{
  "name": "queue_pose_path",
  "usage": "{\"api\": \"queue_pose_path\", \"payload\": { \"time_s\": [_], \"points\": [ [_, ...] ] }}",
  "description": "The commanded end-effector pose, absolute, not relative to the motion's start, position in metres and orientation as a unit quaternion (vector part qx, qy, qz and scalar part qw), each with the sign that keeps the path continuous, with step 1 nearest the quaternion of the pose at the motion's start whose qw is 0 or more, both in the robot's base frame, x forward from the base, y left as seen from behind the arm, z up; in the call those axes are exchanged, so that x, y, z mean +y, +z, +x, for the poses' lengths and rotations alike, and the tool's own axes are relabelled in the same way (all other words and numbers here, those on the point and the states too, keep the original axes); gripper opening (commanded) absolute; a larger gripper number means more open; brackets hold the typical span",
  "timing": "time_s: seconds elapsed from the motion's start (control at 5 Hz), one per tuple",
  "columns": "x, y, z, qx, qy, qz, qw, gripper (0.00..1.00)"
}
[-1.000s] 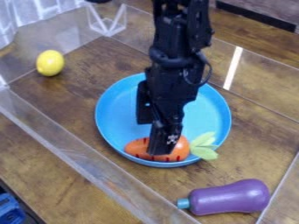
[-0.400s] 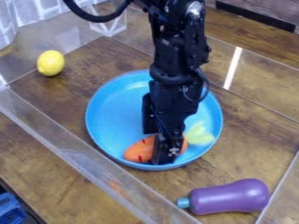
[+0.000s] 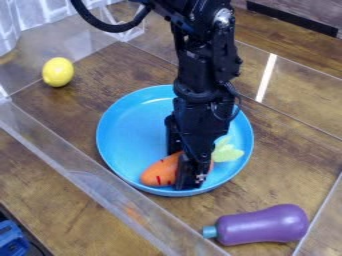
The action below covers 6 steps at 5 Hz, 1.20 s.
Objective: Move the carrot to the left side
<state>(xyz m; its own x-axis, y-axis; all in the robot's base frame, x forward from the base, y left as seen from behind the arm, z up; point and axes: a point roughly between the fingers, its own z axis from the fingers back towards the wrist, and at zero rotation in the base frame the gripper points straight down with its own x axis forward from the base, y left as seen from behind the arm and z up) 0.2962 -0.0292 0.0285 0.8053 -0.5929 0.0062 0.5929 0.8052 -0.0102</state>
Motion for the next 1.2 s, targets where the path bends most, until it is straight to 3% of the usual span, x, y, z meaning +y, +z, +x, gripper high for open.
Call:
{"api": "queue_pose_path", "payload": {
  "time_s": [0.0, 1.0],
  "points": [
    [-0.031, 0.038, 0.304, -0.026, -0.311, -0.007, 0.950, 0.00],
    [-0.031, 0.044, 0.318, -0.062, -0.301, -0.029, 0.951, 0.00]
  ]
}}
